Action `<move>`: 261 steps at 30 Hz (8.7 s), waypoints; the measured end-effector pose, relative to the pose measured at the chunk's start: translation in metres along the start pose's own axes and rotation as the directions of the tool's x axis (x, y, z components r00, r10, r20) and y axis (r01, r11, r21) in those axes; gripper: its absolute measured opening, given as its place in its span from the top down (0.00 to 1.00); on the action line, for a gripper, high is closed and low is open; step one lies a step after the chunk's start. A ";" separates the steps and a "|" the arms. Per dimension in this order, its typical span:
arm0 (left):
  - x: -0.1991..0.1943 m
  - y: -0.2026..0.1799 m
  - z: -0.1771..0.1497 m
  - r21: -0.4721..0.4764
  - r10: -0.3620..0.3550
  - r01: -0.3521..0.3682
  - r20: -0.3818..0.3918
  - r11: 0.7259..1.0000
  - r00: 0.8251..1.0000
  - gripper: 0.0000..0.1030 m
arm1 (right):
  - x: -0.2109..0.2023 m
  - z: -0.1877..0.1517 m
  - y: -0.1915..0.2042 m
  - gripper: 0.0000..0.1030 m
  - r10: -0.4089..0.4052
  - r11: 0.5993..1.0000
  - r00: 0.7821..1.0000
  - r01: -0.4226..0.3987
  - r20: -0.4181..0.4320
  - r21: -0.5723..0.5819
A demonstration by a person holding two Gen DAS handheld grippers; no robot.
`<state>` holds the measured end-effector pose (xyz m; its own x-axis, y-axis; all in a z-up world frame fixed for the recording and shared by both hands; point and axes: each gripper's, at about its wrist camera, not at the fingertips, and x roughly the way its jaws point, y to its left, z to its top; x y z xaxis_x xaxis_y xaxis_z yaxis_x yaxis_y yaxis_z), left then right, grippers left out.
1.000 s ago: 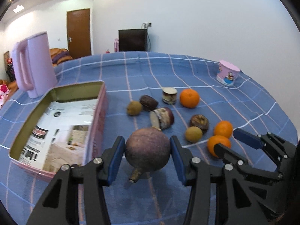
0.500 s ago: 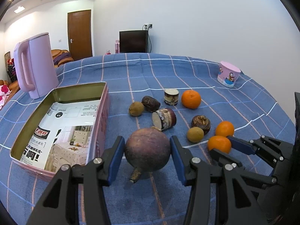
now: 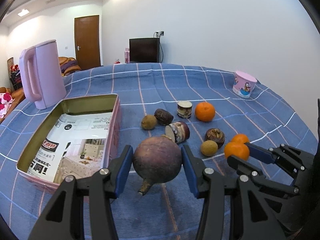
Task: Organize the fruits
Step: 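Close the right tool on the orange while the left tool lifts the beet, then carry the beet in the left tool and orange in the right tool over the tin box, then open the left tool to drop the beet into the tin while the right tool releases the orange, then grasp another orange with the right tool while the left tool moves toward a brown can, then grasp the brown cylindrical can with the left tool, then lift the brown can with the left tool while the right tool holds the orange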
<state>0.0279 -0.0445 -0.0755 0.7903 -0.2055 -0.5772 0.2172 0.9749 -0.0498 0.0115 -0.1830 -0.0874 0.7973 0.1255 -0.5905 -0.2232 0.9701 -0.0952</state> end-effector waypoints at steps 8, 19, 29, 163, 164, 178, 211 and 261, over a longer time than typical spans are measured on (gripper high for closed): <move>-0.010 0.003 0.004 0.011 0.032 -0.033 0.049 0.999 0.998 0.50 | -0.005 0.005 0.005 0.68 0.015 1.000 0.999 -0.014 0.045 -0.005; -0.021 0.015 0.009 -0.003 0.088 -0.088 0.090 0.996 0.992 0.50 | -0.011 0.023 0.015 0.68 0.040 0.999 0.993 -0.038 0.112 -0.021; -0.027 0.036 0.015 -0.037 0.143 -0.140 0.105 0.990 0.984 0.50 | -0.013 0.038 0.029 0.68 0.069 0.997 0.985 -0.062 0.159 -0.047; 0.033 -0.031 0.024 0.110 0.043 -0.038 -0.043 0.993 0.998 0.22 | 0.036 0.010 -0.059 0.57 0.109 0.986 0.983 -0.088 -0.149 0.138; 0.034 -0.030 0.024 0.107 0.041 -0.036 -0.045 0.994 0.998 0.22 | 0.036 0.011 -0.060 0.58 0.111 0.986 0.983 -0.091 -0.148 0.138; 0.066 -0.028 0.034 0.049 0.000 0.008 -0.150 0.999 0.989 0.28 | 0.033 0.038 -0.056 0.60 -0.007 0.993 0.999 0.011 -0.039 0.116; 0.056 -0.020 0.039 -0.006 0.011 -0.011 -0.041 1.000 0.999 0.60 | 0.025 0.046 -0.048 0.60 0.048 0.991 0.995 -0.059 0.092 0.120; 0.023 -0.027 0.034 0.019 0.104 -0.108 0.145 0.994 0.984 0.60 | -0.009 0.037 -0.050 0.60 0.033 0.992 0.961 -0.064 0.274 0.106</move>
<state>0.0597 -0.0789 -0.0594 0.8832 -0.1128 -0.4552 0.1413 0.9895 0.0289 0.0362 -0.2247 -0.0474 0.9128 0.2094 -0.3507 -0.2133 0.9766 0.0281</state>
